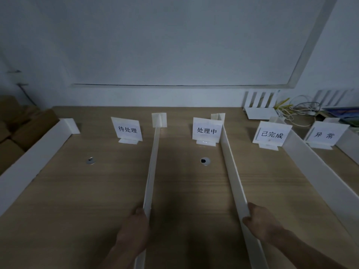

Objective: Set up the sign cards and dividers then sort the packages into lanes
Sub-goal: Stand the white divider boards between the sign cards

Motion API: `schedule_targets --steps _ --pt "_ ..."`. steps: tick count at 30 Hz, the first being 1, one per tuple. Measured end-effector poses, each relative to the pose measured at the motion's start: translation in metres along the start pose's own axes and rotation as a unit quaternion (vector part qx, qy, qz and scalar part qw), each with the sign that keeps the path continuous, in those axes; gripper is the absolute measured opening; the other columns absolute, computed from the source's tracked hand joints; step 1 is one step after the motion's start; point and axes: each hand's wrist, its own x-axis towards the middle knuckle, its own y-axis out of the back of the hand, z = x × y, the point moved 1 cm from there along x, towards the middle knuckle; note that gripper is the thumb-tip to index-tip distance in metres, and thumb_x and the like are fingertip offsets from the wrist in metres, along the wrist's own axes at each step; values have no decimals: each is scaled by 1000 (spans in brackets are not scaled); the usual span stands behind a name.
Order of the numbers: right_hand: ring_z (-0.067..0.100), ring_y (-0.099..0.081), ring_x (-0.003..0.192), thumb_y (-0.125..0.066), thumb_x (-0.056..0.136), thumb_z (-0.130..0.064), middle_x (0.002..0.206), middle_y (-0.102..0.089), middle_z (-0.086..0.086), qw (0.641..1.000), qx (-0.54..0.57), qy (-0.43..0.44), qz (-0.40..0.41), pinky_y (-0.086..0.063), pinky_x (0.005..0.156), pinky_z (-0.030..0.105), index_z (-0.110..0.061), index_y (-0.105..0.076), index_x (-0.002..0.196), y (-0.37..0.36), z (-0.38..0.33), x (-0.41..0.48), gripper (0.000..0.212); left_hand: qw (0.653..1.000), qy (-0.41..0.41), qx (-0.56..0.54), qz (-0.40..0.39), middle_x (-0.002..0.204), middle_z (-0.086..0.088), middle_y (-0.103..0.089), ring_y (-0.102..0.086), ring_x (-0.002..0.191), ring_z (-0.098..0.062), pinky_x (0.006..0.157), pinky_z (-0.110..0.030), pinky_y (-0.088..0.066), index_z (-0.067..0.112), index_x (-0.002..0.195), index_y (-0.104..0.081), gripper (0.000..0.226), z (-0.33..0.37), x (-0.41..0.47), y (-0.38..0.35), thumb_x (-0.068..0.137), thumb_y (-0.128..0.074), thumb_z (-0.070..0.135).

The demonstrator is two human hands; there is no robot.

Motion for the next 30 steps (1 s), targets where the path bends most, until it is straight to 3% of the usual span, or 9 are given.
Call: schedule_targets --steps 6,10,13,16,30 --pt "27 -65 111 -57 95 -33 120 -69 7 1000 1 -1 -2 -48 85 28 -21 -57 126 0 -3 -4 33 995 10 -95 15 122 -12 -64 -63 110 -32 90 -36 -52 9 136 -48 38 -2 -7 -2 99 -48 19" --pt "27 -64 113 -55 96 -32 122 -69 7 1000 -16 6 -3 -46 83 27 -19 -56 126 -1 -6 -3 32 999 -26 31 -3 141 -12 -54 -56 125 -27 104 -35 -44 3 143 -38 44 -8 -5 -7 102 -33 18" --pt "26 -64 114 -55 97 -31 123 -68 7 1000 -23 11 -1 -43 81 26 -19 -56 128 -2 -9 -3 34 998 -33 58 -8 145 -11 -50 -54 129 -24 105 -33 -41 0 147 -31 47 -13 -6 -7 102 -31 18" --pt "25 -64 113 -54 98 -31 123 -68 6 1000 -20 15 -4 -40 76 23 -18 -55 130 -2 -10 -4 34 998 -28 49 -8 144 -11 -51 -54 128 -24 106 -33 -41 0 146 -30 47 -17 -3 -9 102 -31 18" --pt "23 -64 114 -57 95 -33 123 -68 6 1000 -21 -11 -16 -46 83 25 -20 -56 128 0 -1 -7 35 1000 -2 -5 5 134 -8 -60 -59 124 -22 98 -32 -45 9 138 -40 38 -13 -8 -1 101 -37 15"
